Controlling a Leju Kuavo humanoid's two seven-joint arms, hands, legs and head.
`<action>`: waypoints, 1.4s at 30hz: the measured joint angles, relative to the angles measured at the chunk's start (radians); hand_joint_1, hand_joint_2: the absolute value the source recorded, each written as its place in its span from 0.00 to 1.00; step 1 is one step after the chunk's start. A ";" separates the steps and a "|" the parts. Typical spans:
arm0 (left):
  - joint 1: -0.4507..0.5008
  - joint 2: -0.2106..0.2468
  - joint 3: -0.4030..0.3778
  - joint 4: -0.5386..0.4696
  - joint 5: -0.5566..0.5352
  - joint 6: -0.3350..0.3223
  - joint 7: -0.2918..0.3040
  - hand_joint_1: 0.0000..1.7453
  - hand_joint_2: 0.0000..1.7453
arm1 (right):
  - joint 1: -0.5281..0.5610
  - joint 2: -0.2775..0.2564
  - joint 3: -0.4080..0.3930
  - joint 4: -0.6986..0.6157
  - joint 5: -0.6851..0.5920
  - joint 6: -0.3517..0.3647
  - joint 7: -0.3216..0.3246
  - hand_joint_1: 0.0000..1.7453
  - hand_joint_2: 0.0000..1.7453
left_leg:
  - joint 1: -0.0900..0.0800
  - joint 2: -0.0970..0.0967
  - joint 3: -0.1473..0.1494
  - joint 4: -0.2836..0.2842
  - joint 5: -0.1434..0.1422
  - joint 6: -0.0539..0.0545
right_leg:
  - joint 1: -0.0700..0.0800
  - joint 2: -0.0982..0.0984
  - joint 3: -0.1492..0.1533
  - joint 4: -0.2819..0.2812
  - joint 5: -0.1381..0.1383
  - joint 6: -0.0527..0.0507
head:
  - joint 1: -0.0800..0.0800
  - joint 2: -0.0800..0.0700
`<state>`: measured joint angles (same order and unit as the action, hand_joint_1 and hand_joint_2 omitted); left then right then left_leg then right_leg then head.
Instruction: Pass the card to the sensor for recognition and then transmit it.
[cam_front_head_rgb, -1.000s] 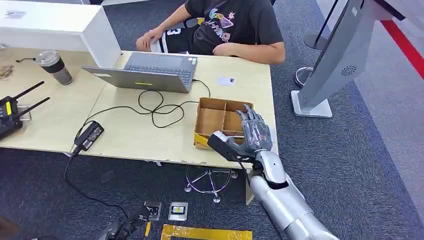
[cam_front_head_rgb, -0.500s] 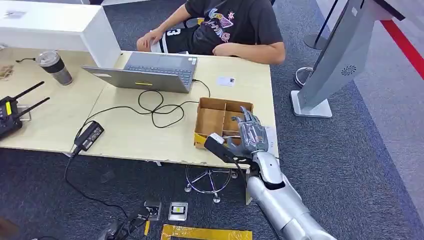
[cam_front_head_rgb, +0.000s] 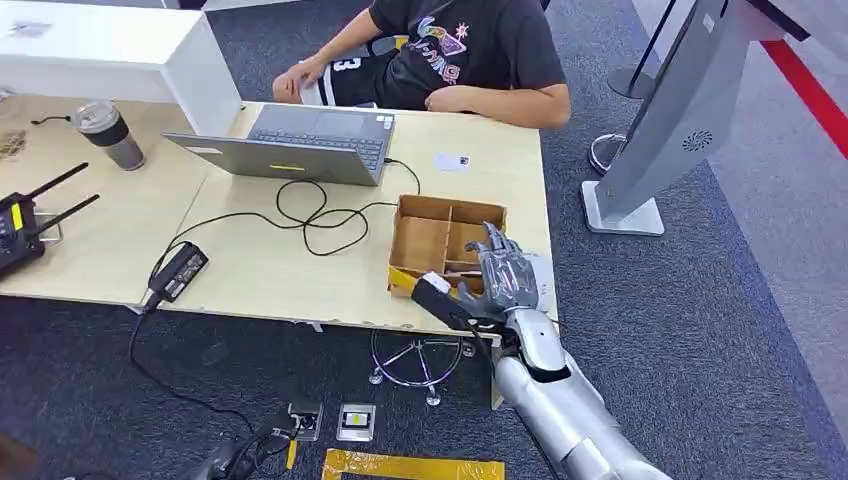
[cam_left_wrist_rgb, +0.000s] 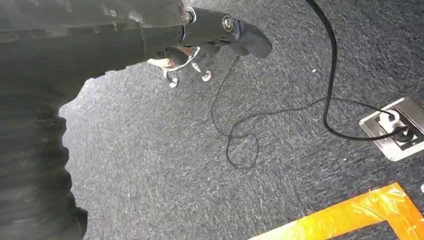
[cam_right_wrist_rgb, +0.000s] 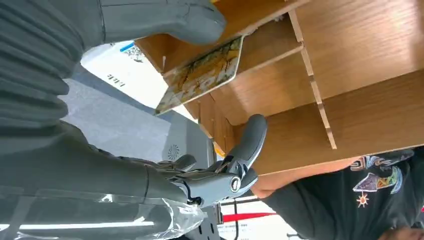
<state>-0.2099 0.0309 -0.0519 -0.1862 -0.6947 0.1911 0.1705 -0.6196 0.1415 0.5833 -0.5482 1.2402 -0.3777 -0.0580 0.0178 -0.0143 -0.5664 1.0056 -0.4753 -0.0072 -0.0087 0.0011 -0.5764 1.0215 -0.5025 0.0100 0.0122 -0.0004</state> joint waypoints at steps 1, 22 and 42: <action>0.000 0.000 0.000 0.000 0.000 0.000 0.000 0.00 1.00 | 0.000 0.000 0.000 0.003 0.000 0.000 0.000 0.41 1.00 | 0.000 0.000 0.000 0.000 0.000 0.000 | 0.000 0.000 0.000 0.000 0.000 0.000 | 0.000 0.000; 0.000 0.000 0.006 0.000 -0.007 -0.001 0.000 0.00 1.00 | 0.000 -0.010 0.000 0.024 0.004 -0.009 0.005 1.00 1.00 | 0.000 0.000 0.000 0.000 0.000 0.000 | 0.000 0.000 0.000 0.000 0.000 0.000 | 0.000 0.000; -0.002 0.001 0.007 0.000 -0.012 -0.002 0.000 0.00 1.00 | -0.005 -0.013 0.000 0.024 -0.017 -0.021 -0.018 1.00 1.00 | 0.000 0.000 0.000 0.000 0.000 0.000 | 0.000 0.000 0.000 0.000 0.000 0.000 | 0.000 0.000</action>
<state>-0.2119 0.0317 -0.0446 -0.1862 -0.7069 0.1896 0.1705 -0.6242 0.1282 0.5833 -0.5238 1.2235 -0.3990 -0.0763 0.0178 -0.0141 -0.5665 1.0056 -0.4753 -0.0072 -0.0087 0.0012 -0.5763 1.0216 -0.5025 0.0100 0.0122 0.0000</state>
